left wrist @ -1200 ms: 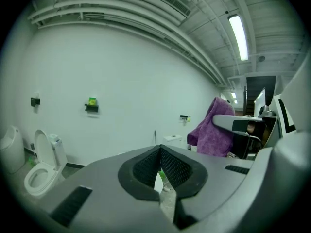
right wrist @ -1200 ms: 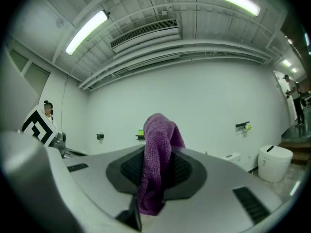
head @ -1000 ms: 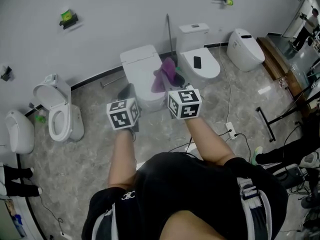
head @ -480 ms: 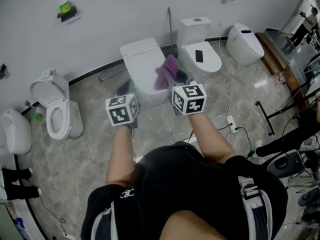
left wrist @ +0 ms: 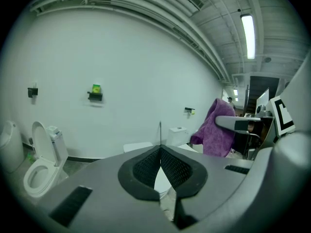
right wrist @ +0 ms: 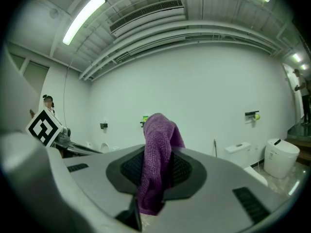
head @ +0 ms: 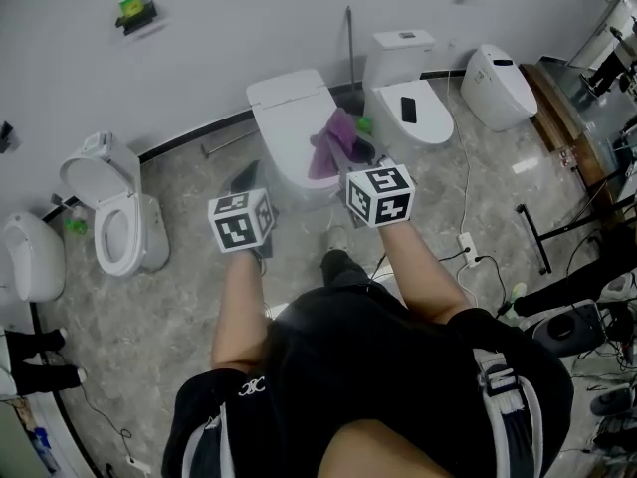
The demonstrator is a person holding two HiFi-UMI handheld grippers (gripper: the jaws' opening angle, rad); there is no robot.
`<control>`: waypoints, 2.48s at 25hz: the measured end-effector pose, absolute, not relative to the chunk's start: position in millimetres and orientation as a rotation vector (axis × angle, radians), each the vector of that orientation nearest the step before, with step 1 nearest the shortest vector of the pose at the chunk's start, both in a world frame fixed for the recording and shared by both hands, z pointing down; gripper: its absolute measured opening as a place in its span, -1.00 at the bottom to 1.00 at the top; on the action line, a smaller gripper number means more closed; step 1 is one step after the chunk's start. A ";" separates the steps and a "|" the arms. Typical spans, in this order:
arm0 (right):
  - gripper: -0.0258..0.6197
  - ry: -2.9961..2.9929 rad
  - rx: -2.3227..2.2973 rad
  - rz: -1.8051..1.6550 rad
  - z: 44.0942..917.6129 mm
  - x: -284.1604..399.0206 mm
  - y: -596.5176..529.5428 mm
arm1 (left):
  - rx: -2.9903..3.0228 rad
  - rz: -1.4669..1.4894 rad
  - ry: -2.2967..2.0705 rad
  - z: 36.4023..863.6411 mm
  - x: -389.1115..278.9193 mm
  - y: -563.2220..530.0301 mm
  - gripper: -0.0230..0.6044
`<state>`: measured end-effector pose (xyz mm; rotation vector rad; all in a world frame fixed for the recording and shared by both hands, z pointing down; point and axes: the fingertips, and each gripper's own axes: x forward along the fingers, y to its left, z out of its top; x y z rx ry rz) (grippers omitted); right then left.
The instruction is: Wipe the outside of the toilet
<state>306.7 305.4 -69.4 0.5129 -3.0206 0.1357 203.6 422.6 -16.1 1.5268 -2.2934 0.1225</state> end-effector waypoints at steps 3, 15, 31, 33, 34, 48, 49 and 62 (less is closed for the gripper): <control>-0.67 -3.026 0.490 0.150 -63.6 285.4 281.4 | 1.497 0.147 -2.304 -8.1 182.8 408.3 -0.90; -0.67 -3.006 0.350 0.170 -52.7 188.3 130.2 | 1.399 0.180 -2.350 -15.3 92.4 271.9 -0.90; -0.67 -2.813 0.051 0.176 18.1 82.0 9.9 | 1.200 0.204 -2.307 35.4 19.8 145.0 -0.90; -0.67 -2.795 0.013 0.151 28.6 74.3 9.2 | 1.181 0.220 -2.299 40.8 13.4 140.3 -0.90; -0.67 -2.784 -0.005 0.144 33.5 70.5 9.0 | 1.174 0.227 -2.297 42.2 10.0 137.9 -0.90; -0.67 -2.593 -0.179 -0.298 95.1 -31.5 21.8 | 1.147 0.212 -2.229 82.8 -73.9 129.9 -0.90; -0.67 -2.583 -0.191 -0.302 100.6 -44.7 20.5 | 1.152 0.208 -2.219 87.9 -84.0 129.1 -0.90; -0.67 -2.357 -0.397 -0.190 230.6 -229.2 4.1 | 1.216 0.304 -2.088 206.6 -240.8 124.2 -0.90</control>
